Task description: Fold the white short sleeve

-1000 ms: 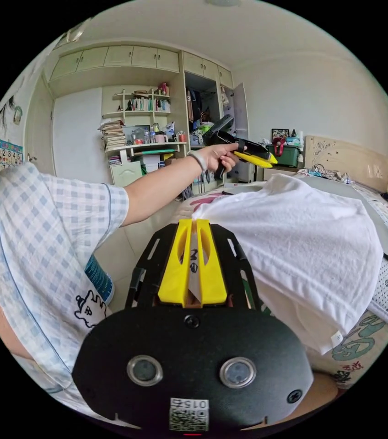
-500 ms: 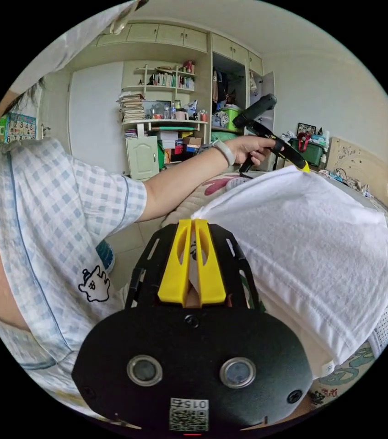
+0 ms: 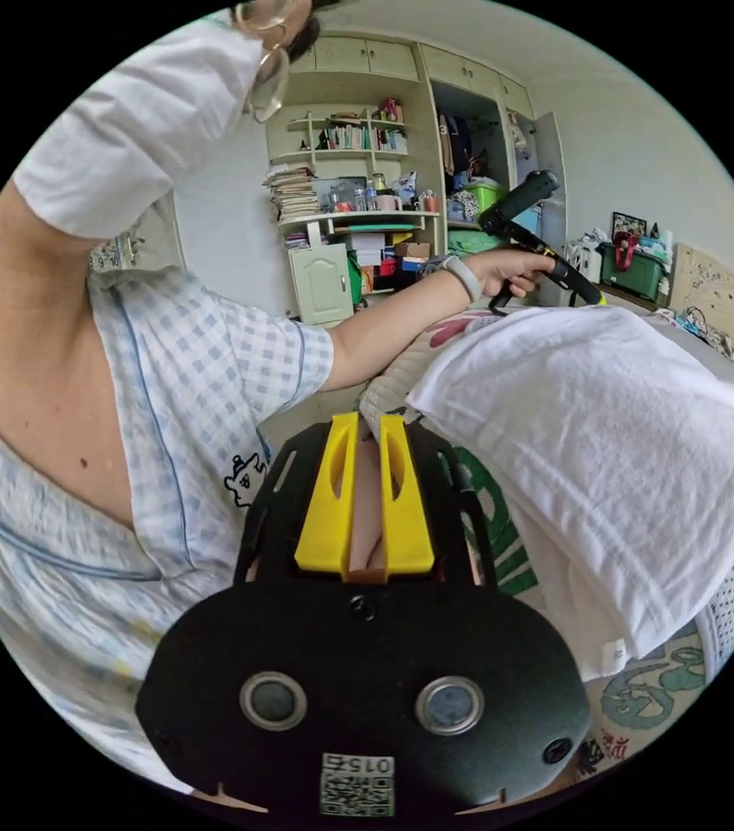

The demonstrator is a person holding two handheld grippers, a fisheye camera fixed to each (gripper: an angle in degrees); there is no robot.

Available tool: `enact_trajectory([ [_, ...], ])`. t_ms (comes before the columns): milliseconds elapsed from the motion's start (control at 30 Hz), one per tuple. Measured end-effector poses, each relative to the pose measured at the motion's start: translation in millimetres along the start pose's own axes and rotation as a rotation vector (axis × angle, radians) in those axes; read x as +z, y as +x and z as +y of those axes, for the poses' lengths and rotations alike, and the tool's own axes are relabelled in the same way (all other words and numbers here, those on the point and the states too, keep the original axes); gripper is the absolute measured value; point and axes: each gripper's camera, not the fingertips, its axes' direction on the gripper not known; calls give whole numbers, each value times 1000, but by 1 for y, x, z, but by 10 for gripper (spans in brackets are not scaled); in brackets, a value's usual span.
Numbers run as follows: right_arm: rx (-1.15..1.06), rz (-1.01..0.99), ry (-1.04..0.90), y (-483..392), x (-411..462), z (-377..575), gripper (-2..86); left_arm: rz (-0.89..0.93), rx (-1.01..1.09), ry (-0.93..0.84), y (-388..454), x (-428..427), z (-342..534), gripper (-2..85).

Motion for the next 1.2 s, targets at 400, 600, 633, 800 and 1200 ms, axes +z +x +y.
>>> enact_trajectory([
  [400,456,-182,675,88,-138,269,-10,227,-196,165,-28,-11,73,-6],
  [600,449,-230,862,126,-163,315,-10,194,-188,172,-9,-1,94,-6],
  [633,437,-239,832,131,-162,308,-10,187,-187,185,-6,-1,99,-5],
  [800,372,-208,754,139,-155,273,-10,235,-224,283,-6,-8,132,1],
  [1200,270,312,330,181,-146,-50,-4,658,-476,288,-66,68,215,164],
])
